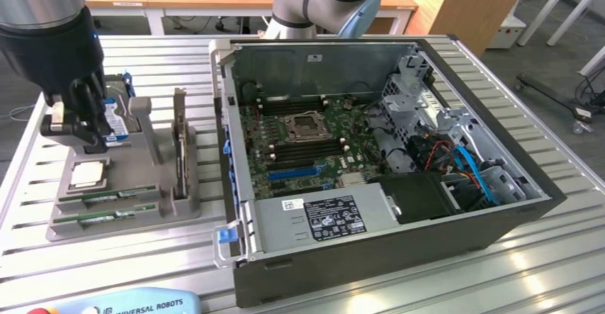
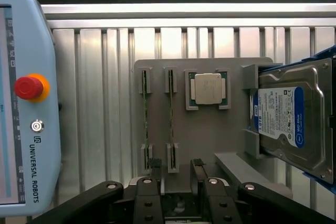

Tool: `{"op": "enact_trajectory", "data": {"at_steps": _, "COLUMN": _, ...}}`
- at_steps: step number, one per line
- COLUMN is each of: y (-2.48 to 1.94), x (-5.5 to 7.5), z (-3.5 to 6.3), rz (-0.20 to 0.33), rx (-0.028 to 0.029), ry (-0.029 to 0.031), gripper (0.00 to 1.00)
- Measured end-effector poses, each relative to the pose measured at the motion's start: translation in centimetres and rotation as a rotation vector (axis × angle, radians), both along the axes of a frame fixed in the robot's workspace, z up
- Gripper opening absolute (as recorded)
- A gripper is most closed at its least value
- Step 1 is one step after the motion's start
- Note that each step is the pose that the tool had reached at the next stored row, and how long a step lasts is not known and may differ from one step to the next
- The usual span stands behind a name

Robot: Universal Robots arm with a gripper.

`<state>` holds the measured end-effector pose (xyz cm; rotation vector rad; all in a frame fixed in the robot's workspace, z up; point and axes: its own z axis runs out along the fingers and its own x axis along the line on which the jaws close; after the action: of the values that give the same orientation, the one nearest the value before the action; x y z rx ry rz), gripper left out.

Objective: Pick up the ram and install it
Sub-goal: 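Pick up the ram and move it above insertion slot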

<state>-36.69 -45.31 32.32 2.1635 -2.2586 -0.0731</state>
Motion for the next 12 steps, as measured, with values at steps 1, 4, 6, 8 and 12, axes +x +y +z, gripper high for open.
{"op": "enact_trajectory", "data": {"at_steps": 1, "y": 0.0, "x": 0.0, "z": -0.07, "rz": 0.0, "rx": -0.0001, "ry": 0.0, "gripper": 0.36}}
{"op": "enact_trajectory", "data": {"at_steps": 4, "y": 0.0, "x": 0.0, "z": -0.28, "rz": 0.0, "rx": -0.0001, "ry": 0.0001, "gripper": 0.36}}
{"op": "enact_trajectory", "data": {"at_steps": 6, "y": 0.0, "x": 0.0, "z": -0.41, "rz": 0.0, "rx": -0.0003, "ry": 0.0002, "gripper": 0.36}}
{"op": "enact_trajectory", "data": {"at_steps": 8, "y": 0.0, "x": 0.0, "z": -0.53, "rz": 0.0, "rx": -0.0001, "ry": 0.0001, "gripper": 0.36}}
{"op": "enact_trajectory", "data": {"at_steps": 12, "y": 0.0, "x": 0.0, "z": -0.75, "rz": 0.0, "rx": -0.0002, "ry": 0.0002, "gripper": 0.36}}
